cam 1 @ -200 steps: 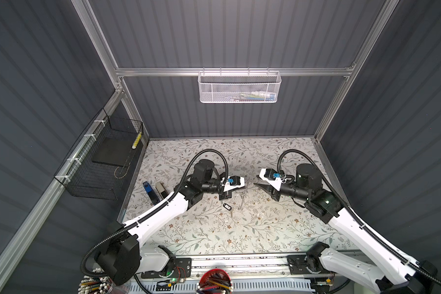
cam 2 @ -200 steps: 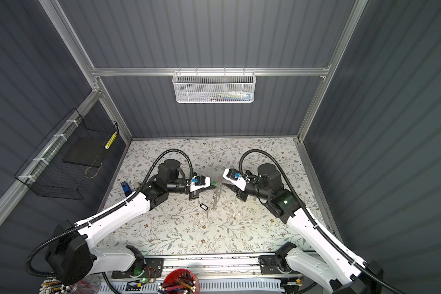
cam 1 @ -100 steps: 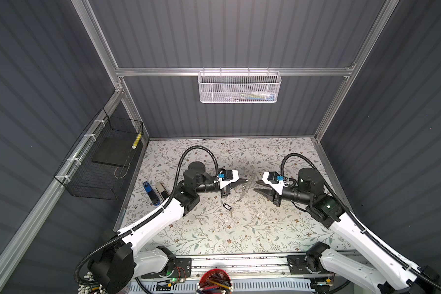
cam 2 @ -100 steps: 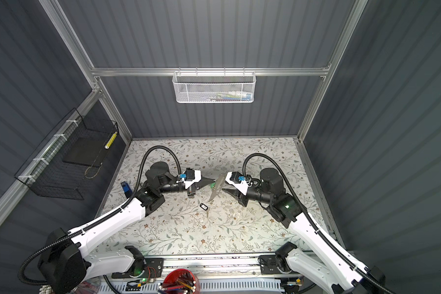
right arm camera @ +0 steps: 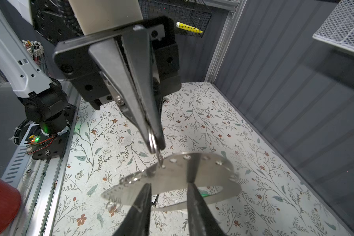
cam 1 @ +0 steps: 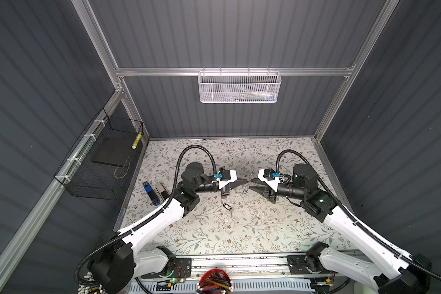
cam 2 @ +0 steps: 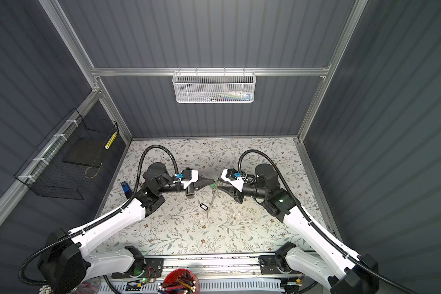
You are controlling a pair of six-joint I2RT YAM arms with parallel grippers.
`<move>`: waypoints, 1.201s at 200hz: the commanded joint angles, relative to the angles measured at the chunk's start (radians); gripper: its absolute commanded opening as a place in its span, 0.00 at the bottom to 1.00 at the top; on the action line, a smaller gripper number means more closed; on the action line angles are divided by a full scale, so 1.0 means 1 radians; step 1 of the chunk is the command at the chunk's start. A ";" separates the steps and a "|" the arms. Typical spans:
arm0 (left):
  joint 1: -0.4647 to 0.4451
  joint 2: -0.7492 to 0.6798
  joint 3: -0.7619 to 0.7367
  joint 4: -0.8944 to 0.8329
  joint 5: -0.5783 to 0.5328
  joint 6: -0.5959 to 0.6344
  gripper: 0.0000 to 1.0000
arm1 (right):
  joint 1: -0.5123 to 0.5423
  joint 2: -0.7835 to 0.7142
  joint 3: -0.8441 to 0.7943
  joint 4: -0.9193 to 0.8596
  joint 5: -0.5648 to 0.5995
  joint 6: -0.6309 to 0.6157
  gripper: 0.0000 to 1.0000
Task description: Put the keys on the keyring
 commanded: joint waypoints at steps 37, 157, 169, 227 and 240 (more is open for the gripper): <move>-0.003 0.029 0.028 -0.047 0.032 0.062 0.00 | 0.012 0.008 0.065 0.004 -0.057 -0.013 0.31; -0.003 0.026 -0.014 0.099 -0.012 -0.008 0.00 | -0.004 -0.076 0.004 -0.018 0.012 0.003 0.30; -0.003 0.029 -0.020 0.128 -0.013 -0.027 0.00 | -0.005 -0.084 -0.003 -0.028 0.016 -0.001 0.29; -0.003 0.045 -0.019 0.191 0.010 -0.073 0.00 | -0.009 -0.049 0.003 -0.021 -0.003 -0.005 0.25; -0.003 0.048 -0.020 0.206 0.018 -0.085 0.00 | -0.009 -0.032 0.009 -0.011 -0.018 -0.002 0.25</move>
